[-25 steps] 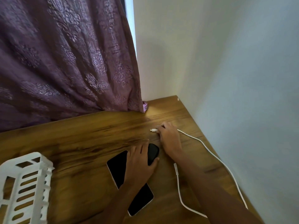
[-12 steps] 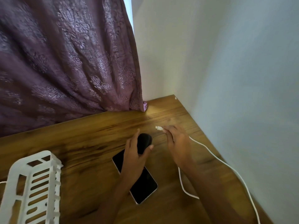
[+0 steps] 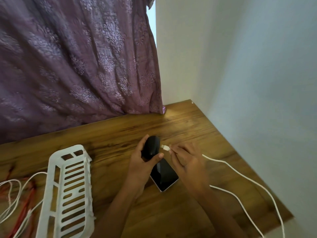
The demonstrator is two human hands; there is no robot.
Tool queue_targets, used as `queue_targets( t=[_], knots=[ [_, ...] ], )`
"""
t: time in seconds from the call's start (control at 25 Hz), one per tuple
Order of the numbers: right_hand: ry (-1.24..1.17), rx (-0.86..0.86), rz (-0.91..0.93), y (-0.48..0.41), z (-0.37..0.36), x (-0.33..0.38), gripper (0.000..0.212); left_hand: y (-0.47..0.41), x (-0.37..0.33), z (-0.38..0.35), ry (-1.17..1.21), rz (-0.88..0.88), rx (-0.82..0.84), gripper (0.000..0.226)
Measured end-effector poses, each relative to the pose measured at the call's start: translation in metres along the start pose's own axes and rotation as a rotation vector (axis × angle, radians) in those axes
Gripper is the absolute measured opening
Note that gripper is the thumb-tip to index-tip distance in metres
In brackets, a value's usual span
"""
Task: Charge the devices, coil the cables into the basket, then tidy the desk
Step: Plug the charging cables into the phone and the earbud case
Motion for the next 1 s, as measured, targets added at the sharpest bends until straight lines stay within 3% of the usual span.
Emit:
queue_targets(
  t=[1.0],
  knots=[
    [0.105, 0.066, 0.025, 0.031, 0.017, 0.027, 0.031, 0.044, -0.020, 0.018, -0.066, -0.107, 0.090, 0.076]
  ],
)
Point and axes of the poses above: each hand's wrist, its own y-axis away from the middle knuckle, its own z-axis out of the back of the hand, x = y × z, the point moved 5 cm from there along -y, towards the middle knuckle, and after that the axes turned 13 degrees about -z, right-handed, at the moved point
